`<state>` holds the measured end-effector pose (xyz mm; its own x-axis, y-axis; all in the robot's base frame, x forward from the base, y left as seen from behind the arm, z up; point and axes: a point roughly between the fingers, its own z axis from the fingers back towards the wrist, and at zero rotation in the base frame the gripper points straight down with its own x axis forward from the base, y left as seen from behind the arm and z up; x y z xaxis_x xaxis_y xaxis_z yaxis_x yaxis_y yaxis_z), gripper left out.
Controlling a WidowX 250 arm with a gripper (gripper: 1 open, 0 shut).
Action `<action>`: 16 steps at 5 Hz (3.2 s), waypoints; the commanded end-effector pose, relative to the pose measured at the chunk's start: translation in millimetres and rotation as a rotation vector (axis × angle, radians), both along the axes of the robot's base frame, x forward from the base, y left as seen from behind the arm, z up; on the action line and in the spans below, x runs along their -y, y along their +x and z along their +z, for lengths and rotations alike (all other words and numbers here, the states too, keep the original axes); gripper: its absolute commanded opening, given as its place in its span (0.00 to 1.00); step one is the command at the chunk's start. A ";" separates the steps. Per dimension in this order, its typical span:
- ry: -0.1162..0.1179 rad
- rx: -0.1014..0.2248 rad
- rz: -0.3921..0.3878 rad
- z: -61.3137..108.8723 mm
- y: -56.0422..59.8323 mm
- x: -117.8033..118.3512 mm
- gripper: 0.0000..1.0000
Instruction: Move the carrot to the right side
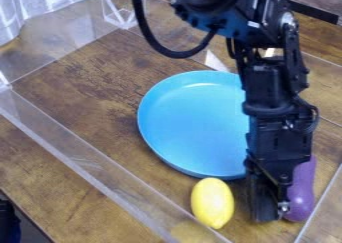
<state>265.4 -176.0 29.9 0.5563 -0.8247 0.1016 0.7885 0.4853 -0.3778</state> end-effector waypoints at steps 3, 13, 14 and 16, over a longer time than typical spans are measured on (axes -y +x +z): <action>-0.019 0.035 -0.037 28.7 14.7 1.3 0.00; -0.069 -0.010 -0.093 48.1 21.9 1.6 0.00; -0.074 -0.015 -0.081 40.8 19.6 -0.4 0.00; -0.090 -0.022 -0.033 38.7 21.5 -3.6 0.00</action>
